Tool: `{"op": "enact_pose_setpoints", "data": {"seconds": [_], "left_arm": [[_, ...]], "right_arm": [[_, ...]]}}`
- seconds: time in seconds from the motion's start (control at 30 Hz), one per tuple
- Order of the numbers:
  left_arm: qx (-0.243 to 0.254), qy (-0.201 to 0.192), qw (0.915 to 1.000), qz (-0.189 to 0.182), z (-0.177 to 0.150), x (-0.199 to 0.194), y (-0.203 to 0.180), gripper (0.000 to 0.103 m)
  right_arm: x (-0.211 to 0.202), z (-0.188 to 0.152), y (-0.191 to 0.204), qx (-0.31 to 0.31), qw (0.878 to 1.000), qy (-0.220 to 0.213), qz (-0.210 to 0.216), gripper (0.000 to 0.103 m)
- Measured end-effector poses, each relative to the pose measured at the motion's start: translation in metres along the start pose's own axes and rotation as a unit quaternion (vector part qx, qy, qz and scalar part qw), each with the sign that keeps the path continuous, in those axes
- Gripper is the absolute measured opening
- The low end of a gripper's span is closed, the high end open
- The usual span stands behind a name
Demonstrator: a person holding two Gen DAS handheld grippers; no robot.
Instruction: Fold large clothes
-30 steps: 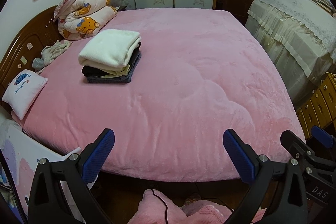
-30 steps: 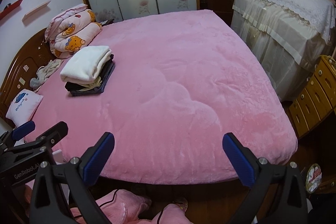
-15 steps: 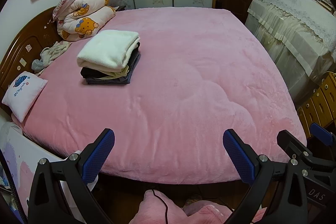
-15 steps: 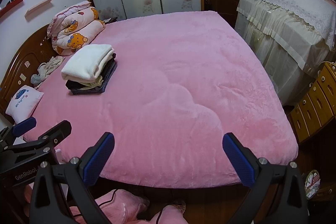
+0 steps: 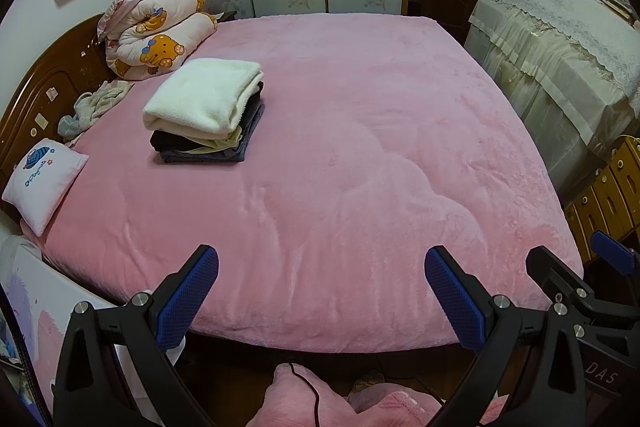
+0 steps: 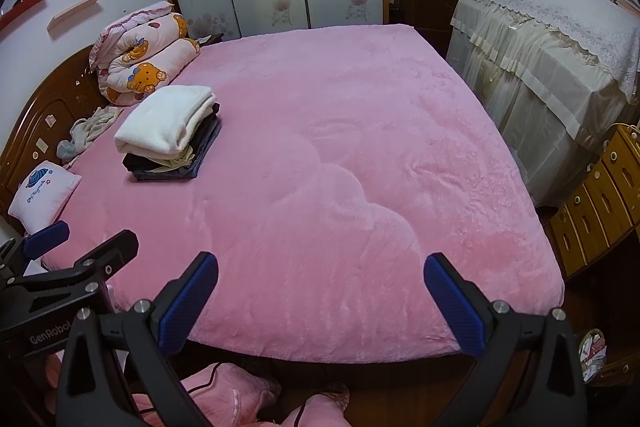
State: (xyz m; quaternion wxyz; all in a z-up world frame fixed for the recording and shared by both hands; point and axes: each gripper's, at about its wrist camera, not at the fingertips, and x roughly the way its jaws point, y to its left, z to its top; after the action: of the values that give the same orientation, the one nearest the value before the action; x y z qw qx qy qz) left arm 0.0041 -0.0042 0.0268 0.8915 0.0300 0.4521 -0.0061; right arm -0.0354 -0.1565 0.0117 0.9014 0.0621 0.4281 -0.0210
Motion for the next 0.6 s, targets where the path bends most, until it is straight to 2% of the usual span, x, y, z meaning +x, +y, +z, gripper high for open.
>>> {"op": "enact_pose_setpoints", "data": {"seconds": [0.6], "left_arm": [[0.002,-0.003,1.0,0.0,-0.001,-0.0005,-0.0025,0.102]], "right_arm": [[-0.0004,0.0085,-0.005,-0.002,1.0,-0.006,-0.006,0.103]]}}
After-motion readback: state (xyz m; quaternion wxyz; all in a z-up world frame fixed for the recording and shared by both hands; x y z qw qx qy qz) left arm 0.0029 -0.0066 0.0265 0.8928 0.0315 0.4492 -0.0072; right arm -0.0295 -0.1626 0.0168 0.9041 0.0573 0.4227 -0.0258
